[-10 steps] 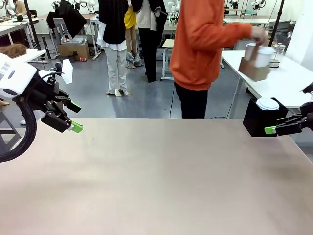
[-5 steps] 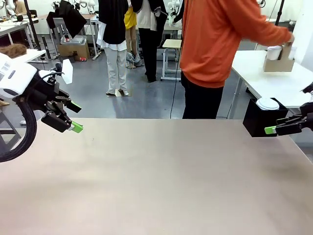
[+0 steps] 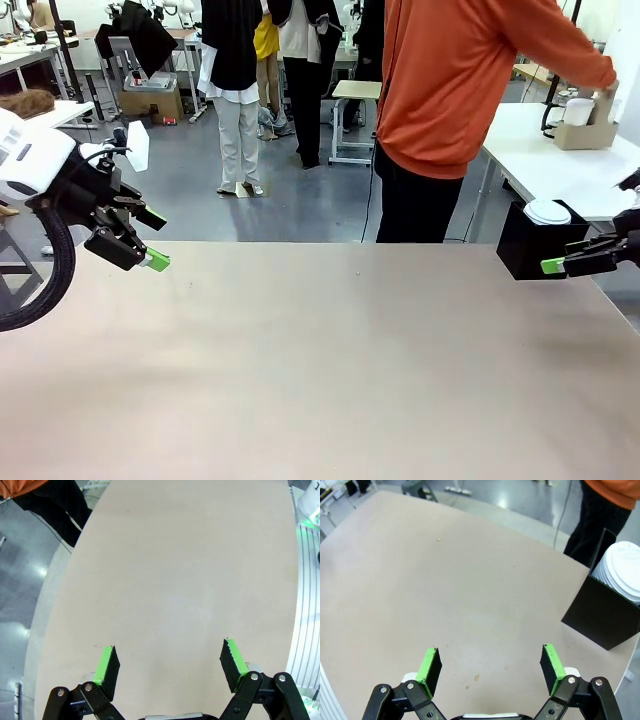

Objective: Pour a drink into a cup and package it in a carrier.
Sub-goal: Insert the held 600 ml Paper Cup into the Cup Carrier.

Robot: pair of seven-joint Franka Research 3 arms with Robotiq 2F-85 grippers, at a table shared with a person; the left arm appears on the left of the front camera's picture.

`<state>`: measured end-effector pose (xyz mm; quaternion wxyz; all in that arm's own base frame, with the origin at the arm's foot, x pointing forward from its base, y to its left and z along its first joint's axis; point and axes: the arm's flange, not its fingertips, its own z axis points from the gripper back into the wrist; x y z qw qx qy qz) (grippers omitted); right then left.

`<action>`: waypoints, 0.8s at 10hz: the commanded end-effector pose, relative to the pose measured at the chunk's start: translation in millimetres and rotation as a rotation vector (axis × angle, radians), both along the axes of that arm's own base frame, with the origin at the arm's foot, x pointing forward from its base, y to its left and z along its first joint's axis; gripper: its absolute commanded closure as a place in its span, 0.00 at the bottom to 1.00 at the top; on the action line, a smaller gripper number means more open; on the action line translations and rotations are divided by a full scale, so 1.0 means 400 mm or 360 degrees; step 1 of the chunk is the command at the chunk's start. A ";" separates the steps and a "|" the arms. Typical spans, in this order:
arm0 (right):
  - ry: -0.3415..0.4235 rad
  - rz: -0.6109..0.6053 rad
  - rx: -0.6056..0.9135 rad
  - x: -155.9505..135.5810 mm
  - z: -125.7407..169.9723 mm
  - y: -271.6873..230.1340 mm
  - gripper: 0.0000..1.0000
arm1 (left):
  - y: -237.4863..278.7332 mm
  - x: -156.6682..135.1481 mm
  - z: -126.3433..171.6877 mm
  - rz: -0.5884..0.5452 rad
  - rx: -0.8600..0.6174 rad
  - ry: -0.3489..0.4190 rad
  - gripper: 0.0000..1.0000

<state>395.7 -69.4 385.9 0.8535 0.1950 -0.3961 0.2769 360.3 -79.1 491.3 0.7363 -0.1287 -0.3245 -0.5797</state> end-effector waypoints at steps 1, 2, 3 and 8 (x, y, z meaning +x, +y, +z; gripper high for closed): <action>0.0000 -0.0002 -0.0001 0.000 0.001 -0.001 0.00 | 0.003 0.005 0.001 -0.0018 -0.0028 -0.0015 0.00; 0.0000 -0.0002 -0.0001 0.000 0.001 -0.001 0.00 | 0.003 0.005 0.001 -0.0018 -0.0028 -0.0015 0.00; 0.0000 -0.0002 -0.0001 0.000 0.001 -0.001 0.00 | 0.003 0.005 0.001 -0.0018 -0.0028 -0.0015 0.00; 0.0000 -0.0002 -0.0001 0.000 0.001 -0.001 0.00 | 0.003 0.005 0.001 -0.0018 -0.0028 -0.0015 0.00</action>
